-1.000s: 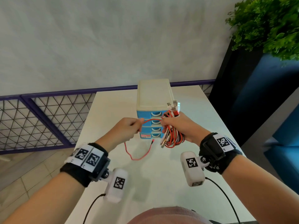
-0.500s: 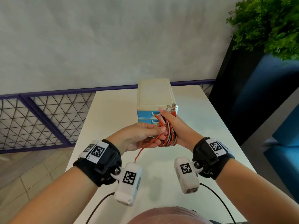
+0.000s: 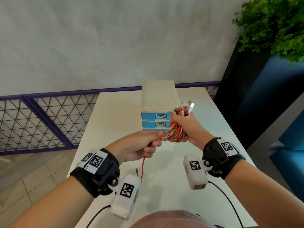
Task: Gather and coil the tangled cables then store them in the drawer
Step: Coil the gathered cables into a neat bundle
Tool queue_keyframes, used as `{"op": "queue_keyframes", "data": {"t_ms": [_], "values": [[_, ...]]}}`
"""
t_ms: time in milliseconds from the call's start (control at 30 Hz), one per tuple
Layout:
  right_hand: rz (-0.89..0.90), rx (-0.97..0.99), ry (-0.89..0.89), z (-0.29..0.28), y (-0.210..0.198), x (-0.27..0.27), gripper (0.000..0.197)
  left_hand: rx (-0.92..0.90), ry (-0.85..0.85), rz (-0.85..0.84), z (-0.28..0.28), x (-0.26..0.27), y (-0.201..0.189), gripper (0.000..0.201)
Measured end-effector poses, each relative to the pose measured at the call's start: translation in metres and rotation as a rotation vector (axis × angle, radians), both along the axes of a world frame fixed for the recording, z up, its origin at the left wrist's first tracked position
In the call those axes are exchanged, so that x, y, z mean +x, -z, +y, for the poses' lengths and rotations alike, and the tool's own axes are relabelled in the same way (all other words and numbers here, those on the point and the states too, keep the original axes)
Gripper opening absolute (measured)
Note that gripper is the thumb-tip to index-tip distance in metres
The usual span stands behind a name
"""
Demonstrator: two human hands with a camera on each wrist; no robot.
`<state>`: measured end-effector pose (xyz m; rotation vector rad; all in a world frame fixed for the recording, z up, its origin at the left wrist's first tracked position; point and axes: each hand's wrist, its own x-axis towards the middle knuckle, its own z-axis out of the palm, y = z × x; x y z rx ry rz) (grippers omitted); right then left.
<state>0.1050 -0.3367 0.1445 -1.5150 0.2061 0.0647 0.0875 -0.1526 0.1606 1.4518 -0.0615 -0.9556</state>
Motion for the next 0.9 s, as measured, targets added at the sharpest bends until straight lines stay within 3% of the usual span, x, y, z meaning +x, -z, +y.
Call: {"op": "queue_keyframes", "data": {"t_ms": [100, 200, 267, 333, 433, 500, 633, 733, 900], "values": [[0.033, 0.064, 0.178, -0.022, -0.004, 0.011, 0.02, -0.058, 0.033, 0.108, 0.016, -0.007, 0.011, 0.024], [0.052, 0.148, 0.242, -0.038, -0.007, 0.015, 0.026, 0.002, 0.131, 0.088, 0.03, -0.013, 0.027, 0.026], [0.059, 0.171, 0.208, -0.037, -0.01, 0.013, 0.018, 0.189, 0.26, -0.114, 0.033, -0.011, 0.032, 0.022], [0.061, 0.162, 0.103, -0.03, -0.013, 0.009, 0.009, 0.488, 0.336, -0.471, 0.028, -0.005, 0.032, 0.018], [0.091, 0.08, -0.112, -0.016, -0.02, 0.001, 0.004, 0.657, 0.201, -0.824, 0.017, 0.005, 0.027, 0.012], [0.096, -0.024, -0.219, -0.009, -0.024, -0.004, 0.008, 0.651, 0.083, -0.927, 0.013, 0.01, 0.022, 0.007], [0.08, -0.25, -0.351, 0.004, -0.023, -0.008, 0.037, 0.549, -0.021, -1.066, 0.006, 0.017, 0.009, 0.007], [0.116, -0.117, -0.422, 0.012, -0.02, -0.011, 0.039, 0.505, -0.079, -1.109, 0.004, 0.018, 0.004, 0.01], [0.137, 0.032, -0.41, 0.014, -0.019, -0.019, 0.019, 0.5, -0.153, -1.082, 0.006, 0.02, 0.006, 0.006]]}}
